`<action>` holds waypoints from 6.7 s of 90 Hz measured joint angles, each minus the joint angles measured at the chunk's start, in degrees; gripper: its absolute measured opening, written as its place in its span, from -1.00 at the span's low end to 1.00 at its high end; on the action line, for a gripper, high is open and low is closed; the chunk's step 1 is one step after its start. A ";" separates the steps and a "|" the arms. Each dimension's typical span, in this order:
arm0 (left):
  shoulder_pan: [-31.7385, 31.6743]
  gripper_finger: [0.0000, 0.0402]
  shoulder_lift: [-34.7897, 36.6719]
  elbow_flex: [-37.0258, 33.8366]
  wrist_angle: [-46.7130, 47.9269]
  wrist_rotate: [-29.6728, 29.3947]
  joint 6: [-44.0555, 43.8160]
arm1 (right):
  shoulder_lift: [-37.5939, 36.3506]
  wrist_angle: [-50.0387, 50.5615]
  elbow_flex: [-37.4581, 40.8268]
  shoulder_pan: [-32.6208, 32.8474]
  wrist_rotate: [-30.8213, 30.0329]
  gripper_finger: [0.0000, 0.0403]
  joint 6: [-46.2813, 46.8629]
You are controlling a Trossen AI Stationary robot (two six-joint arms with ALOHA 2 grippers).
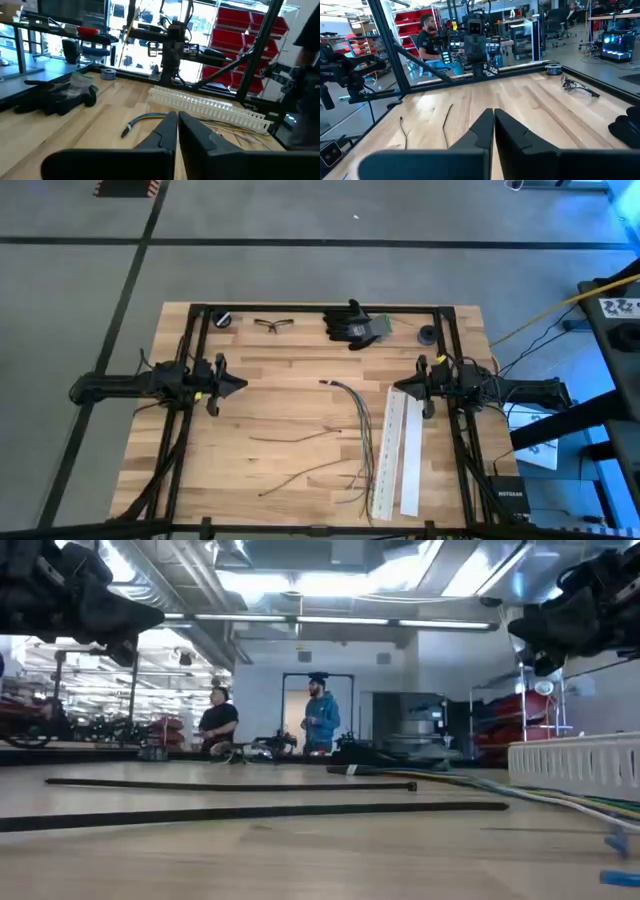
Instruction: Ziptie cables
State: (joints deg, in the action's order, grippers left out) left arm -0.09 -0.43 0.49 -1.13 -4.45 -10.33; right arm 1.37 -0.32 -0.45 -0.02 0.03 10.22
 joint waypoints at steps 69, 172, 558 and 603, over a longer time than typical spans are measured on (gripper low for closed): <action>-0.01 -1.00 0.01 0.00 0.00 0.00 0.00 | -0.01 0.00 -0.02 0.00 0.00 -1.00 0.00; -0.01 -1.00 0.00 0.00 0.00 0.00 0.00 | 0.00 0.00 0.00 -0.01 0.00 -1.00 0.00; 21.19 -0.57 -63.24 23.08 -2.32 -2.27 -8.92 | 93.73 -0.70 -48.69 11.70 -1.50 -0.09 -4.66; 21.48 -0.57 -72.07 23.08 -5.63 -2.43 -8.92 | 102.15 -1.41 -48.65 12.06 2.01 -0.40 -6.02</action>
State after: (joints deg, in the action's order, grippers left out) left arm 21.39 -72.50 23.57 -6.76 -6.88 -19.25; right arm 103.51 -1.73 -49.10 12.04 2.04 4.20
